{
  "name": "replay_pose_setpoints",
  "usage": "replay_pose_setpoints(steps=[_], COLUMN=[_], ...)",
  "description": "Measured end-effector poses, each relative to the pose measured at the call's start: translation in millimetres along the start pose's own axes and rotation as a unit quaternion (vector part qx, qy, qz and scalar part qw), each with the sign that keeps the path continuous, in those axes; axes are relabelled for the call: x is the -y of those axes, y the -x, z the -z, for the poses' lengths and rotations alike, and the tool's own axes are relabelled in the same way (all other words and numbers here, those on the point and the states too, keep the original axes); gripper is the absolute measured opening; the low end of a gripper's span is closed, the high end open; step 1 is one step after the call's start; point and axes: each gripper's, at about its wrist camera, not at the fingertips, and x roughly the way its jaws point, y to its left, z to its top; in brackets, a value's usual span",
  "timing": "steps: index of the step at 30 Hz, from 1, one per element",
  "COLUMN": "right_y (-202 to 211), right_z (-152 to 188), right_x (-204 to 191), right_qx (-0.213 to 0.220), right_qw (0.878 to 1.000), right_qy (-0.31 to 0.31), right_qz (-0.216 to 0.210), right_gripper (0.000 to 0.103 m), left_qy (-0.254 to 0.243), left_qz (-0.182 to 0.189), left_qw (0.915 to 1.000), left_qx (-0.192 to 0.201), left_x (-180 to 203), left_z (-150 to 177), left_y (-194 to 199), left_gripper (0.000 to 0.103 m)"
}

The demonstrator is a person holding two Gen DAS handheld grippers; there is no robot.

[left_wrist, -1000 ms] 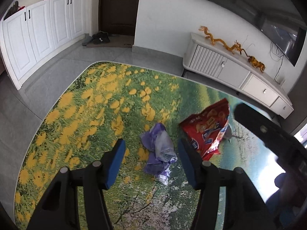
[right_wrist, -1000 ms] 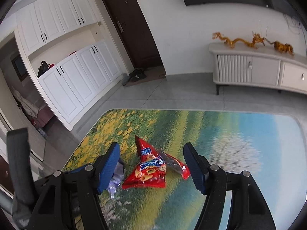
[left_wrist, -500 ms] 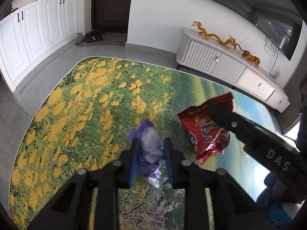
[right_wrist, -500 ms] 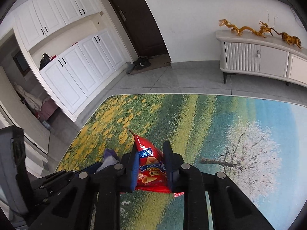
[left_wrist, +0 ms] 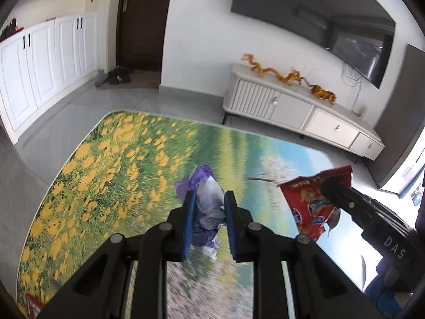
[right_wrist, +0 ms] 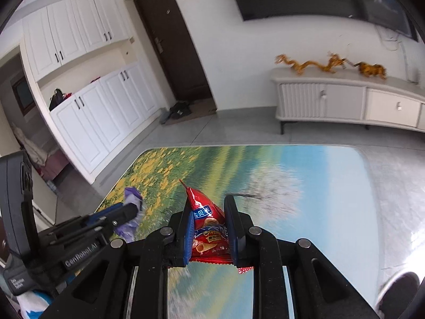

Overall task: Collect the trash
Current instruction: 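Lift the purple wrapper and red chip bag and carry both over the bin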

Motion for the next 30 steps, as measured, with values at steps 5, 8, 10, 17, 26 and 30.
replay_pose_setpoints(steps=[5,8,10,17,26,30], right_y=[59,92,108,163,211,226], right_z=[11,22,28,46,76,92], right_x=[12,20,27,62,127,165], right_qx=[0.031,0.05,0.059,0.091,0.115,0.118], right_qw=[0.999,0.998,0.996,0.987,0.969,0.956], right_qy=[-0.007,-0.016,-0.024,-0.059,-0.122,-0.159], right_qz=[0.026,0.045,0.056,0.114,0.184,0.217], right_gripper=[0.02,0.02,0.02,0.02,0.02,0.02], left_qy=[-0.025,-0.05,-0.066,-0.12,-0.18,-0.201], left_qz=[0.016,0.029,0.04,0.08,0.142,0.183], left_qw=[0.9993,0.9977,0.9963,0.9884,0.973,0.9623], left_qx=[0.024,0.034,0.039,0.048,0.026,-0.003], left_x=[35,62,80,142,224,265], left_z=[9,17,22,42,62,68], left_y=[38,57,68,93,96,84], left_gripper=[0.02,0.02,0.02,0.019,0.019,0.019])
